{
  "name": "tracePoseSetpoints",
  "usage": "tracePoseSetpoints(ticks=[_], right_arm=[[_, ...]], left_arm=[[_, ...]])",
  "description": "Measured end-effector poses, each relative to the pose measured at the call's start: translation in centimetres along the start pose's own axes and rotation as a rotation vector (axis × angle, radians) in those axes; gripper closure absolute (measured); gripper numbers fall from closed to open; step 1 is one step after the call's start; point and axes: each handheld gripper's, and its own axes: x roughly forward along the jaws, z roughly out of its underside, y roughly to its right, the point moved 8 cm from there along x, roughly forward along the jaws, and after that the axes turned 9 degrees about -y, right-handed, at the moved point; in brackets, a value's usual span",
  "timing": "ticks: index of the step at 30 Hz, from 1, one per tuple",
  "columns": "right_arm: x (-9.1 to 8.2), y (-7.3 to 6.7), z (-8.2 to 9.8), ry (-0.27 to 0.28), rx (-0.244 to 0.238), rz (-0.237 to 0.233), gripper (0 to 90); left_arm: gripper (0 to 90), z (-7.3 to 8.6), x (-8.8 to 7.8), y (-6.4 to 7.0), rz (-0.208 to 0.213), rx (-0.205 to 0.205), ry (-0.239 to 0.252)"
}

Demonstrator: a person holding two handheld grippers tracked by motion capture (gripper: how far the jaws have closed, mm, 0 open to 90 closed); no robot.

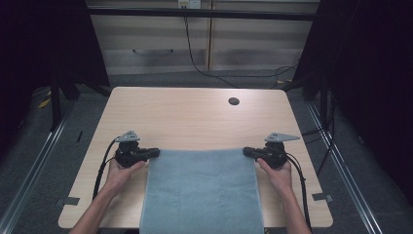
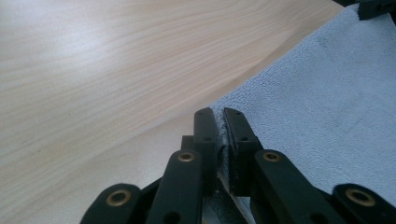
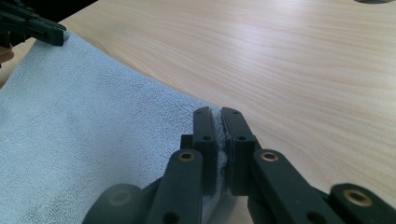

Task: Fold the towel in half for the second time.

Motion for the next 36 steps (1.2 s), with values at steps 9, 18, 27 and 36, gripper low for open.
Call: tracePoseSetpoints(ticks=[9, 18, 27, 36], right_arm=[[-1.2, -0.4, -3.5, 0.041, -0.045, -0.003, 85.9], [-2.9, 0.2, -9.1, 0.102, -0.065, 0.036, 86.2], [-4.1, 1.3, -13.1, 0.155, -0.053, 0.064, 86.5], [-5.7, 0.4, -12.7, 0.184, -0.09, 0.064, 86.6]], left_arm=[[85.0, -3.0, -2.2, -0.5, -0.021, 0.005, 0.049], [85.1, -8.7, -4.7, -1.4, -0.06, 0.013, 0.135], [85.2, -13.5, -5.5, -2.9, -0.093, -0.018, 0.203], [85.0, -12.4, -6.9, -0.8, -0.073, 0.073, 0.234]])
